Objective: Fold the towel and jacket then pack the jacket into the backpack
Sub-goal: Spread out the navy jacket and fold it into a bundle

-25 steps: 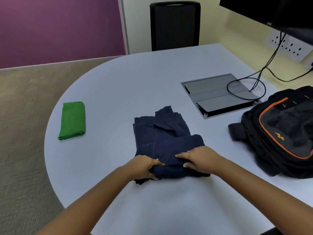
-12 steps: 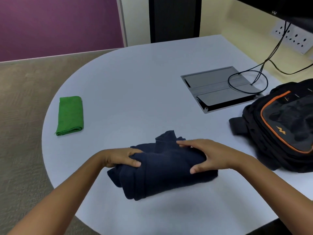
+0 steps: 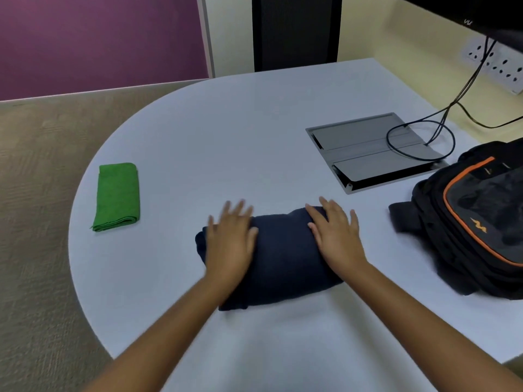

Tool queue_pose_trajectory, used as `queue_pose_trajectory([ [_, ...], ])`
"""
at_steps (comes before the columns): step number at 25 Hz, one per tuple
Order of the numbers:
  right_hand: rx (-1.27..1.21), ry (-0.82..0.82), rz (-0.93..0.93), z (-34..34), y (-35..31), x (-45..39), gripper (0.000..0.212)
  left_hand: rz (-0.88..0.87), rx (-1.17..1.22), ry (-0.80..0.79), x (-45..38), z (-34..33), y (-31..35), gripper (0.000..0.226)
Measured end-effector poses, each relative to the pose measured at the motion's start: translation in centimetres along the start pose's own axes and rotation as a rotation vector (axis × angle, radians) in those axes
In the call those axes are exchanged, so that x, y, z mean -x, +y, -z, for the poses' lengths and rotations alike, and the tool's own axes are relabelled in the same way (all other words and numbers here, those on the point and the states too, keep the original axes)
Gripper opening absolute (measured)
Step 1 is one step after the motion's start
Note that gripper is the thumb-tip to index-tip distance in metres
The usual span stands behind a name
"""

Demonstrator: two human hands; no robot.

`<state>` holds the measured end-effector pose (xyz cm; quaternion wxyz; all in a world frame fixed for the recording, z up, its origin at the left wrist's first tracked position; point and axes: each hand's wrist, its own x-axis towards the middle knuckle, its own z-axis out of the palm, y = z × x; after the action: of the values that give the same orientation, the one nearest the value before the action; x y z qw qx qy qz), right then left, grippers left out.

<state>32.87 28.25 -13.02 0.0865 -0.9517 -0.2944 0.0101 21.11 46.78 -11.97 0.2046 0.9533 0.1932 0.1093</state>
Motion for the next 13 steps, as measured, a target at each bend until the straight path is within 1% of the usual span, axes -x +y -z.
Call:
queue_pose_trajectory([
  [2, 0.033, 0.054, 0.087, -1.2, -1.7, -0.2, 0.059, -0.192, -0.115, -0.076, 1.8, -2.7, 2.6, 0.048],
  [3, 0.02, 0.012, 0.106, -1.4, -2.0, -0.4, 0.067, -0.213, -0.15, -0.139, 2.2, -4.0, 2.7, 0.052],
  [5, -0.035, -0.069, 0.095, -1.8, -1.6, -0.9, 0.083, -0.113, -0.176, -0.252, 2.5, -5.8, 1.5, 0.057],
  [6, -0.047, -0.078, 0.084, -2.0, -1.2, -1.2, 0.086, -0.044, -0.168, -0.285, 2.5, -6.3, 0.7, 0.061],
  [7, -0.049, -0.084, 0.079, -2.3, -1.0, -1.5, 0.085, 0.011, -0.157, -0.288, 2.5, -6.6, 0.0, 0.066],
  [10, -0.127, -0.091, 0.075, -3.1, -0.6, -1.8, 0.076, 0.121, -0.136, -0.221, 2.7, -7.2, -1.5, 0.083],
  [13, -0.241, -0.109, 0.049, -3.9, 0.2, -2.1, 0.068, 0.189, -0.114, -0.211, 2.6, -7.1, -2.3, 0.091],
])
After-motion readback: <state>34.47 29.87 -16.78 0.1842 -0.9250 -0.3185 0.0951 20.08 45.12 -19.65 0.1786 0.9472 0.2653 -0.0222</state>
